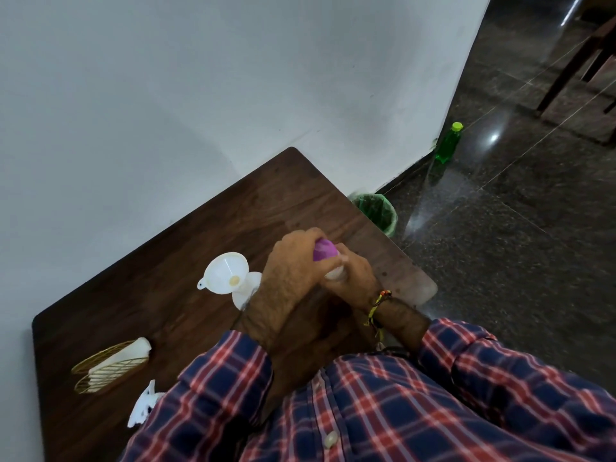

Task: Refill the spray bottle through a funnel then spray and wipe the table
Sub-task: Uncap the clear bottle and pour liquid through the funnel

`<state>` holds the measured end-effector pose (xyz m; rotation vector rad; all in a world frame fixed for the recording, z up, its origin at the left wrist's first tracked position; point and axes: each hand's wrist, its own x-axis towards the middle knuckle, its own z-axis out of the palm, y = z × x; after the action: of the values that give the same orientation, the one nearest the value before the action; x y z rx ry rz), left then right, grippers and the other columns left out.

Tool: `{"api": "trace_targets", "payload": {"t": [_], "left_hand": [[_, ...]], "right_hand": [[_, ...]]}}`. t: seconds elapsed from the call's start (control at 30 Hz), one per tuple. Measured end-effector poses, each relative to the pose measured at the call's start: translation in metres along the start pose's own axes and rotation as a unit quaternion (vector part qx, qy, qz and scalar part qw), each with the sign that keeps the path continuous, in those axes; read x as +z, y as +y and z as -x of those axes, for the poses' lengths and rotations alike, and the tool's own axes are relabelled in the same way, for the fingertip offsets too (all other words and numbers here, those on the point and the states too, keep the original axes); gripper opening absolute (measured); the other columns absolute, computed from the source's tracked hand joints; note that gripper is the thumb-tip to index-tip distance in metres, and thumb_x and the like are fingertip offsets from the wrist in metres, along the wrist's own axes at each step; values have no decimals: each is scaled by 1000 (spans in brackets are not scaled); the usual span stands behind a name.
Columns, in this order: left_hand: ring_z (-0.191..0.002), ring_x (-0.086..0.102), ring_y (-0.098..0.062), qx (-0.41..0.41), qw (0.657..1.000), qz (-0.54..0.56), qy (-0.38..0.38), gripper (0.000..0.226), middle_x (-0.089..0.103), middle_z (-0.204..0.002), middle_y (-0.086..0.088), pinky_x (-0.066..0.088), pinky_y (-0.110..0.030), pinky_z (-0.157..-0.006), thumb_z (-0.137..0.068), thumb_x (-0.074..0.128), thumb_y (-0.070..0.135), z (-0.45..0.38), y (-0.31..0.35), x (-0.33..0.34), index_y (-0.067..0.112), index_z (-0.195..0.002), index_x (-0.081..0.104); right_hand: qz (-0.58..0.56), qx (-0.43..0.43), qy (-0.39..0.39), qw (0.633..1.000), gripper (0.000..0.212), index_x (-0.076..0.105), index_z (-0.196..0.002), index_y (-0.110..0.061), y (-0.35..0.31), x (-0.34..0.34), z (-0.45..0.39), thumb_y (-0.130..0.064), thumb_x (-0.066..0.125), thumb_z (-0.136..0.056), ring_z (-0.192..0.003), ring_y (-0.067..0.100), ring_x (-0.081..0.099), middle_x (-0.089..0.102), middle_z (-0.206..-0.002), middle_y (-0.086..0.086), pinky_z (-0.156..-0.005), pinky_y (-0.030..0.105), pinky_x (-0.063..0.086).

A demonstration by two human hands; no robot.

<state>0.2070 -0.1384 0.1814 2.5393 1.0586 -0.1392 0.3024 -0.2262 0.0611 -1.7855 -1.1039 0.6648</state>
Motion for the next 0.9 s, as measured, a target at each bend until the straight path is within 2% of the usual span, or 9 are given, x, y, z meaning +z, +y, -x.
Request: {"api": "trace_targets", "payload": {"t": [0.13, 0.2, 0.27, 0.33, 0.43, 0.5, 0.63, 0.77, 0.9], "left_hand": [[-99, 59, -13, -21, 997, 48, 60, 45, 65, -115, 0, 47, -25, -87, -85, 67, 49, 5, 0, 2, 22, -121, 59], [-95, 61, -10, -31, 984, 130, 114, 40, 68, -108, 2, 52, -22, -83, -84, 71, 46, 9, -1, 2, 21, -114, 63], [-86, 64, -7, -63, 953, 239, 174, 40, 69, -96, 7, 55, -19, -73, -78, 76, 48, 15, -4, 3, 20, -105, 67], [-83, 66, -8, -108, 921, 334, 167, 44, 70, -92, 7, 57, -22, -70, -70, 82, 48, 22, -13, 10, 20, -100, 68], [-90, 70, -15, -167, 847, 483, 146, 50, 72, -97, 0, 61, -35, -78, -63, 88, 39, 35, -26, 24, 19, -102, 65], [-95, 70, -16, -178, 812, 538, 141, 45, 71, -103, -2, 60, -37, -82, -70, 86, 28, 48, -33, 36, 18, -107, 64], [-103, 67, -11, -193, 825, 524, 94, 32, 69, -108, 5, 57, -27, -84, -79, 79, 30, 80, -54, 70, 23, -107, 65], [-100, 66, -14, -287, 825, 480, 84, 45, 69, -105, 4, 56, -28, -85, -71, 86, 28, 92, -84, 111, 17, -109, 66], [-102, 62, -19, -364, 860, 351, 68, 56, 65, -109, -1, 52, -28, -85, -66, 90, 27, 94, -119, 142, 14, -114, 62]], "right_hand": [[5, 4, -6, 1000, 50, 56, -113, -20, 2, 1, -1, -36, 81, -73, -87, 7, 66, 67, -99, -11, -79, 32, 56], [0, 0, -7, 1000, 52, 56, -114, -20, 4, 2, -1, -35, 82, -72, -90, 8, 66, 68, -101, -9, -80, 34, 56], [-3, 5, -10, 1000, 55, 55, -114, -20, 6, 0, -1, -34, 84, -69, -93, 11, 67, 69, -103, -7, -81, 37, 55], [6, 10, -29, 1000, 59, 53, -116, -20, 8, -4, -1, -33, 84, -67, -97, 14, 67, 69, -106, -6, -84, 40, 55], [18, 34, -35, 999, 59, 50, -116, -19, 10, -4, -1, -28, 83, -68, -99, 18, 67, 68, -107, -5, -85, 40, 54], [21, 54, -1, 998, 56, 49, -111, -16, 10, -5, -1, -27, 84, -69, -97, 22, 67, 67, -102, -5, -82, 37, 53], [22, 73, 39, 996, 54, 48, -107, -14, 9, -9, -1, -28, 86, -71, -96, 24, 67, 66, -98, -5, -80, 36, 53], [27, 58, 35, 997, 53, 51, -107, -22, 0, -5, -1, -38, 84, -69, -97, 22, 67, 69, -102, -4, -81, 45, 55], [29, 25, 12, 999, 55, 56, -110, -27, -13, 4, -4, -45, 83, -66, -97, 16, 68, 70, -104, -9, -82, 45, 56]]}}
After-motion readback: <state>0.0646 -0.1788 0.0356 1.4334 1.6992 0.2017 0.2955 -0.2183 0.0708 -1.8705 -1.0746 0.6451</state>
